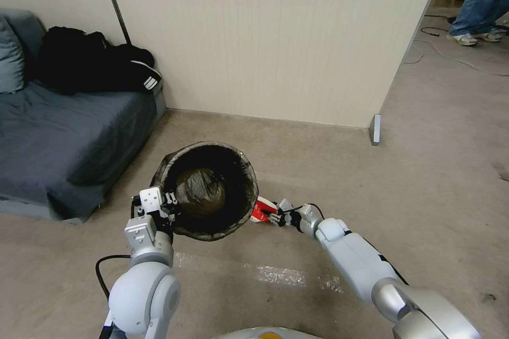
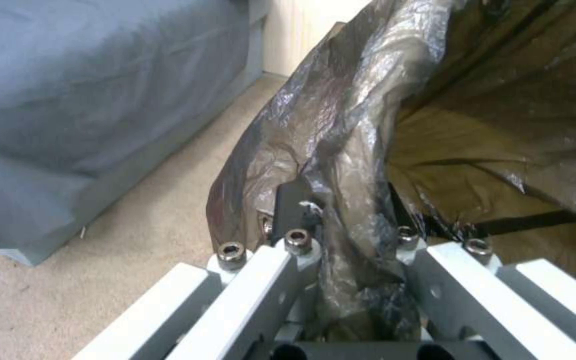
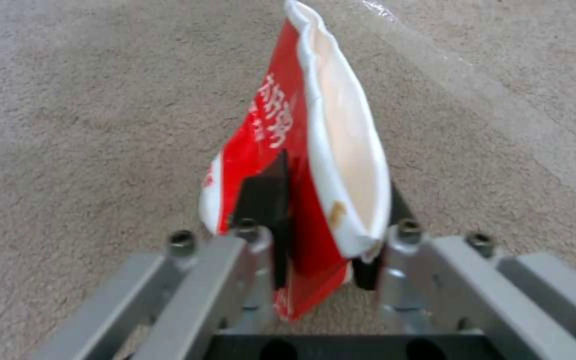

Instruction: Pick up the trash bin, then pick up the garbage from the floor and place it into the trash bin.

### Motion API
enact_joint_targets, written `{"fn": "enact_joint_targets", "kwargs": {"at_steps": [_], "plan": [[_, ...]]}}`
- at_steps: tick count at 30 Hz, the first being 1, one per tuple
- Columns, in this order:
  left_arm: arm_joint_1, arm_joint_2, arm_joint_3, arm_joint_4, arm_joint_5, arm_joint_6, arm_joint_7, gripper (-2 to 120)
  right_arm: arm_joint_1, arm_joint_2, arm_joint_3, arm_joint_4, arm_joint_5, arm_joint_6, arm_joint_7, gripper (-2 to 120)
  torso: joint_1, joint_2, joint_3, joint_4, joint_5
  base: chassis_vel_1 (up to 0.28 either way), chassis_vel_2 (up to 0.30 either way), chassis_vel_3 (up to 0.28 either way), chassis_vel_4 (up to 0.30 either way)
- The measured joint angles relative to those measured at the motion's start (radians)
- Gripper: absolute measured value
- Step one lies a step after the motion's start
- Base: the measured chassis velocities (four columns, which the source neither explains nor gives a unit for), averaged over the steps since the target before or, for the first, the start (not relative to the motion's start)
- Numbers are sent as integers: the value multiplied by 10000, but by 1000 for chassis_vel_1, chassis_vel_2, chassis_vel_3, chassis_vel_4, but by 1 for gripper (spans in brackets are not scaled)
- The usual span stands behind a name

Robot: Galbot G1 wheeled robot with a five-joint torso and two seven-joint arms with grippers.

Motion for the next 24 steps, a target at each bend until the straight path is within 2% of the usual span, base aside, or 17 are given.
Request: {"fn": "enact_joint_targets", "kwargs": {"at_steps": [3,17,24], "plan": [[-17,2,10,22,0,0,1,2,1,17,49,2,16,32,20,0,0,0,0,0,0,0,0,0,0],[-16,35,5,76,-21,2,1,2,-200,-65,444,263,147,333,358,0,-1,0,0,0,0,0,0,0,0],[-30,82,37,164,-76,12,1,2,-840,-336,1276,1394,705,468,1165,0,0,0,0,1,0,0,0,0,0]]}}
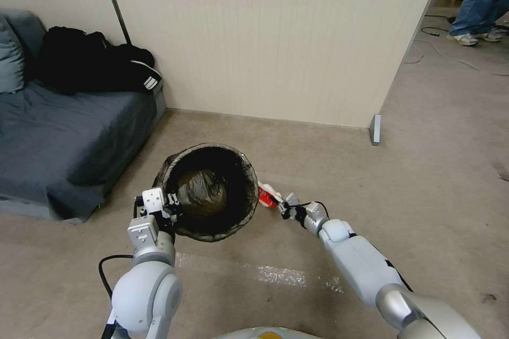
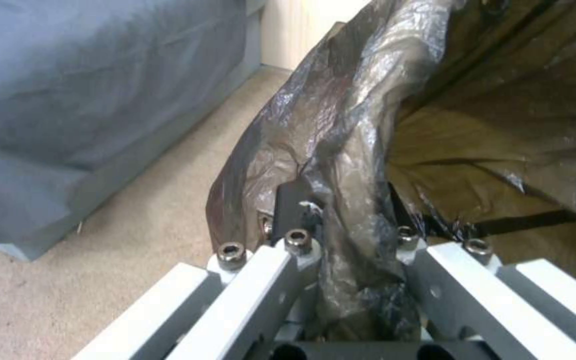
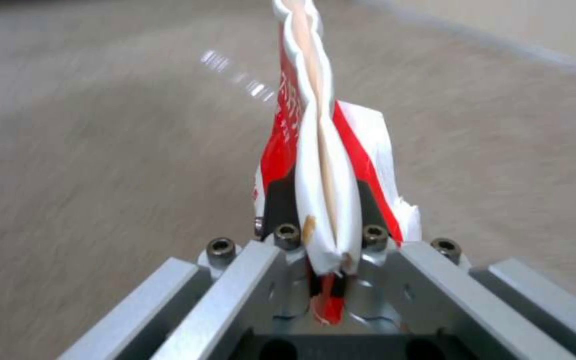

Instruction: Pick up the trash bin, then pick up the garbage from the floor and place it into the trash bin.

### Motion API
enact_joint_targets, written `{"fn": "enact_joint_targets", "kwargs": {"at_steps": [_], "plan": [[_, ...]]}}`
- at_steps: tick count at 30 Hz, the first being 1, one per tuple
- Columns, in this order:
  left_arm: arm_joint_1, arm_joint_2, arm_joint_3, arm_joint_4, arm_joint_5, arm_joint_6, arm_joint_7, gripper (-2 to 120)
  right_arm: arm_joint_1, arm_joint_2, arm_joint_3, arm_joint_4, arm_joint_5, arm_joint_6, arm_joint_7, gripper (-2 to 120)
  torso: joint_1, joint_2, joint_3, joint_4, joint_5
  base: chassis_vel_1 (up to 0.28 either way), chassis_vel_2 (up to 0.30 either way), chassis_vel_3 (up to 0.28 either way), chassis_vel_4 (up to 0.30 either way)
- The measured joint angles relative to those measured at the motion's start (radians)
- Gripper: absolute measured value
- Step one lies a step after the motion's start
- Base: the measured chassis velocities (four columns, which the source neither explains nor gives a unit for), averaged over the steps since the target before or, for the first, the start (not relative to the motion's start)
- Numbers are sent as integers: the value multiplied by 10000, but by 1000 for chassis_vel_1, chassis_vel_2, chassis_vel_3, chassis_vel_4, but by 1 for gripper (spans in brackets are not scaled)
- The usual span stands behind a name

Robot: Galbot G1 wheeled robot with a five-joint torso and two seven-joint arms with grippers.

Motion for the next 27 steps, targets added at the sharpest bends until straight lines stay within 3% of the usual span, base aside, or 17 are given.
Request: {"fn": "enact_joint_targets", "kwargs": {"at_steps": [2,5,6,8,10,12,13,15,16,18,19,22,27], "plan": [[-1,9,4,7,-6,4,-1,2,-131,-50,112,220,125,4,94,0,0,0,0,-1,0,0,0,0,0],[-2,56,41,69,-72,23,-3,2,-1050,-386,692,1998,1160,16,541,0,0,0,0,-2,2,0,0,0,0],[-2,56,41,69,-72,23,-3,2,-1050,-386,692,1998,1160,16,541,0,0,0,0,-2,2,0,0,0,0],[20,100,80,138,-124,44,-9,2,-1872,-708,1222,3965,2094,-90,800,0,0,0,0,-3,1,0,0,0,0],[26,110,97,157,-136,50,-9,2,-2105,-821,1362,4652,2330,-147,858,0,-1,0,-1,-2,1,0,0,0,0],[43,129,159,217,-149,62,-11,2,-2691,-1122,1683,6535,2844,-301,939,0,-1,0,-1,0,-5,0,0,0,0],[43,129,159,217,-149,62,-11,2,-2691,-1122,1683,6535,2844,-301,939,0,-1,0,-1,0,-5,0,0,0,0],[49,133,233,290,-150,69,-10,2,-3246,-1425,1916,8243,3185,-464,988,0,0,0,0,-2,0,0,0,0,0],[49,133,233,290,-150,69,-10,2,-3246,-1425,1916,8243,3185,-464,988,0,0,0,0,-2,0,0,0,0,0],[66,130,300,336,-150,70,-9,2,-3731,-1695,1983,9842,3349,-598,994,0,-1,1,-2,-1,-4,0,0,0,0],[66,130,300,336,-150,70,-9,2,-3731,-1695,1983,9842,3349,-598,994,0,-1,1,-2,-1,-4,0,0,0,0],[99,147,372,356,-147,72,-11,2,-4414,-2111,1683,11624,3395,-726,993,0,-1,0,-2,-2,-3,0,0,0,0],[126,192,425,376,-147,72,-6,2,-4960,-2574,938,12592,3255,-814,1028,0,0,0,-1,-2,-2,0,0,0,0]]}}
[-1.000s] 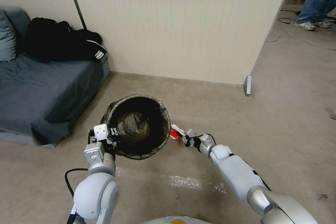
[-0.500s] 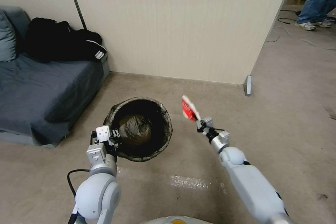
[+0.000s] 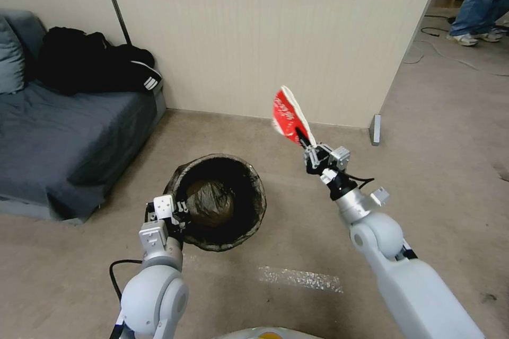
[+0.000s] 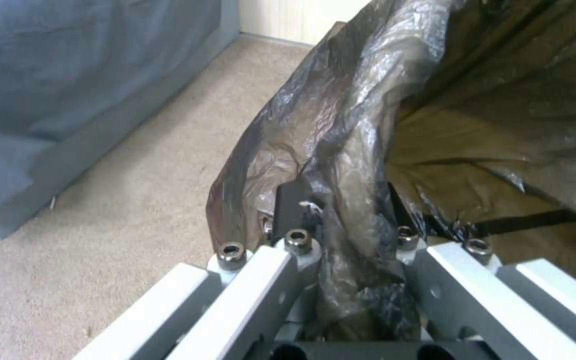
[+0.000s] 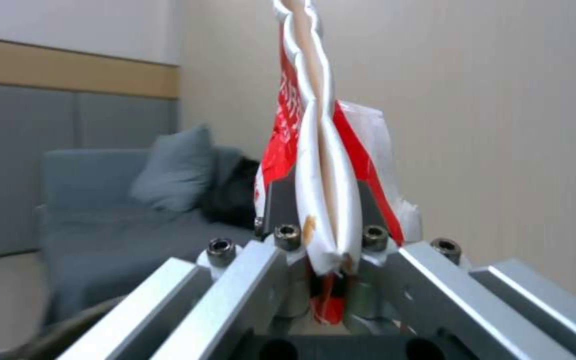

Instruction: Pick up the trash bin, then pick up the garbage from the floor and place it into the trash bin.

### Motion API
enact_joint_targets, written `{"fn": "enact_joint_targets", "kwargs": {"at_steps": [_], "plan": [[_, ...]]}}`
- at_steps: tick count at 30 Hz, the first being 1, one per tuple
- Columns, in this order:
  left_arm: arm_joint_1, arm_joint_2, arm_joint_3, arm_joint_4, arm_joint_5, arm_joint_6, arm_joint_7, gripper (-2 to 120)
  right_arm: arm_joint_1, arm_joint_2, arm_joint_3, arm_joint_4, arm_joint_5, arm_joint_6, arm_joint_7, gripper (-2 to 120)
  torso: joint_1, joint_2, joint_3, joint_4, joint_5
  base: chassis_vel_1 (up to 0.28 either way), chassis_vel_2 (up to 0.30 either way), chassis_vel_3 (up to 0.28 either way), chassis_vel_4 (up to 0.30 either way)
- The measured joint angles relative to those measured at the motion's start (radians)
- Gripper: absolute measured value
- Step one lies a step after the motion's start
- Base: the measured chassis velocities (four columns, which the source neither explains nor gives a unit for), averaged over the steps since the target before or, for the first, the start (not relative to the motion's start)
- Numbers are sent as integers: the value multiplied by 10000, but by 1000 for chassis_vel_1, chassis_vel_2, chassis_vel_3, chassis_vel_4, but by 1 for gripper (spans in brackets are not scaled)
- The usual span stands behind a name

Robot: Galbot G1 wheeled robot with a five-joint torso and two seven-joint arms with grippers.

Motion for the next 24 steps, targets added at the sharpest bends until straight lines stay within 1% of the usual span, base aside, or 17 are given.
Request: {"fn": "enact_joint_targets", "kwargs": {"at_steps": [3,4,7,8,10,12,15,19,24], "plan": [[0,29,33,22,1,0,6,2,-309,-395,-922,271,-354,-39,56,0,-1,0,0,1,1,0,0,0,0],[0,29,33,22,1,0,6,2,-309,-395,-922,271,-354,-39,56,0,-1,0,0,1,1,0,0,0,0],[-3,39,74,46,6,0,11,2,-253,-459,-1680,-21,-754,-39,156,0,0,0,0,0,1,0,0,0,0],[-3,39,74,46,6,0,11,2,-253,-459,-1680,-21,-754,-39,156,0,0,0,0,0,1,0,0,0,0],[17,35,107,45,15,0,13,2,-22,-337,-2122,-429,-975,-40,234,0,0,0,0,1,0,0,0,0,0],[29,30,124,41,19,0,15,2,76,-262,-2261,-591,-1037,-40,251,0,-1,0,0,3,1,0,0,0,0],[71,12,146,-15,44,0,20,2,389,67,-2709,-1173,-1188,-41,358,0,-1,0,1,2,2,0,0,0,0],[92,4,158,-81,70,0,27,2,600,346,-2937,-1710,-1326,-40,384,0,-1,0,1,2,1,0,0,0,0],[95,-16,177,-109,81,0,30,2,730,661,-2984,-2306,-1515,3,416,0,-1,0,1,1,1,0,0,0,0]]}}
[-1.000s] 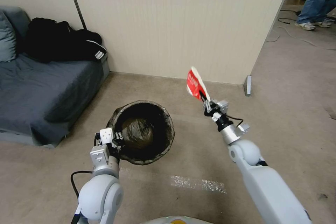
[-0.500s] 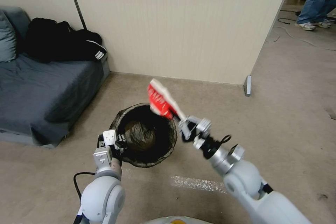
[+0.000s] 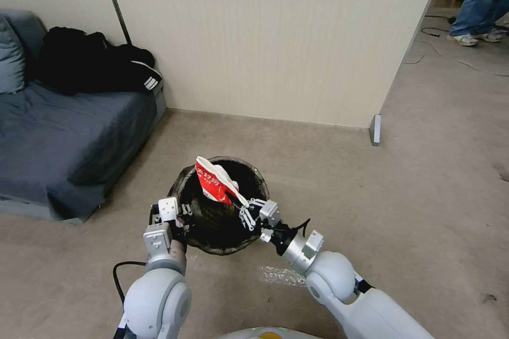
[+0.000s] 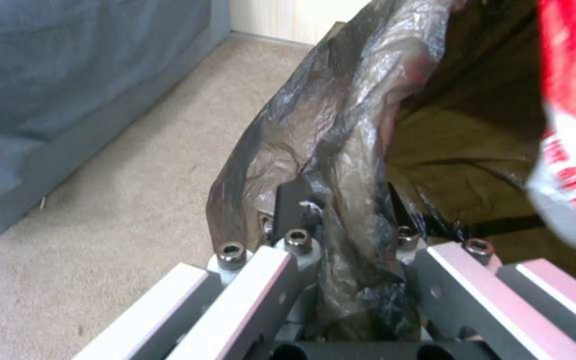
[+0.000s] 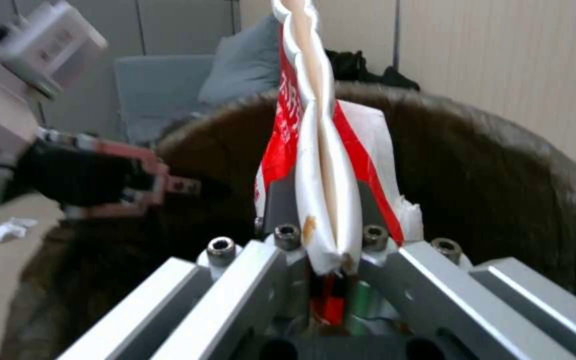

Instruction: Pick up the trash bin, then pick up the garbage from the floor and place it into the trash bin.

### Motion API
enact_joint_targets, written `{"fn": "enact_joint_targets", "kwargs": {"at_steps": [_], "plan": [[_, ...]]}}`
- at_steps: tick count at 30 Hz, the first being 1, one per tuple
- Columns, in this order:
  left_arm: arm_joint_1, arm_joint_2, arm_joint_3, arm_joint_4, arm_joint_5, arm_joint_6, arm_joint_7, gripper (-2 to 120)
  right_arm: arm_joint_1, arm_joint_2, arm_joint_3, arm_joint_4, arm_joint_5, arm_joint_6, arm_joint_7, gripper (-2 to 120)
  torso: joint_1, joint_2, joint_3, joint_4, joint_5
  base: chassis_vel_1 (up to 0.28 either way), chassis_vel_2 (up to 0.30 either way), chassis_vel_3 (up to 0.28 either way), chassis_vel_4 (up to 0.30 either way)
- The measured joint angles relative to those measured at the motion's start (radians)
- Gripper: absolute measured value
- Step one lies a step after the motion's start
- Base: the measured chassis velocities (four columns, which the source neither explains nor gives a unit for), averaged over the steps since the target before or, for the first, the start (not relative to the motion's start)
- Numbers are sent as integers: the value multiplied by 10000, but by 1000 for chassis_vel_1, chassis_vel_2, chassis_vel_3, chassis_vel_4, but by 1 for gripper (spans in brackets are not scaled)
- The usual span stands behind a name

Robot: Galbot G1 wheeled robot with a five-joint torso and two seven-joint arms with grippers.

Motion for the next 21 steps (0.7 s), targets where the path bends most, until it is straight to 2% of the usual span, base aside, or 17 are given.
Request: {"fn": "enact_joint_targets", "kwargs": {"at_steps": [4,6,7,9,10,13,14,17,18,21], "plan": [[3,-4,12,-5,7,0,2,2,5,54,-19,-193,-195,-7,147,0,0,0,0,0,0,0,0,0,0],[4,-6,17,-16,11,0,5,2,-50,63,-37,-264,-417,-2,184,10,0,-1,0,0,-1,0,0,0,0],[4,-6,17,-16,11,0,5,2,-50,63,-37,-264,-417,-2,184,10,0,-1,0,0,-1,0,0,0,0],[2,-7,18,-26,14,0,6,2,-169,64,-83,-273,-570,19,186,22,0,0,0,-1,0,0,0,0,0],[2,-7,18,-26,14,0,6,2,-169,64,-83,-273,-570,19,186,22,0,0,0,-1,0,0,0,0,0],[-3,-10,28,-39,30,0,11,2,-312,73,-102,-272,-703,55,187,37,0,0,0,-1,0,0,0,0,0],[-3,-10,28,-39,30,0,11,2,-312,73,-102,-272,-703,55,187,37,0,0,0,-1,0,0,0,0,0],[-1,-12,35,-51,41,0,12,2,-404,45,-102,-202,-760,71,187,52,1,0,0,0,0,0,0,0,0],[-1,-12,35,-51,41,0,12,2,-404,45,-102,-202,-760,71,187,52,1,0,0,0,0,0,0,0,0],[-1,-11,39,-51,49,1,12,2,-495,-2,-97,-103,-819,81,185,65,0,0,0,0,0,0,0,0,0]]}}
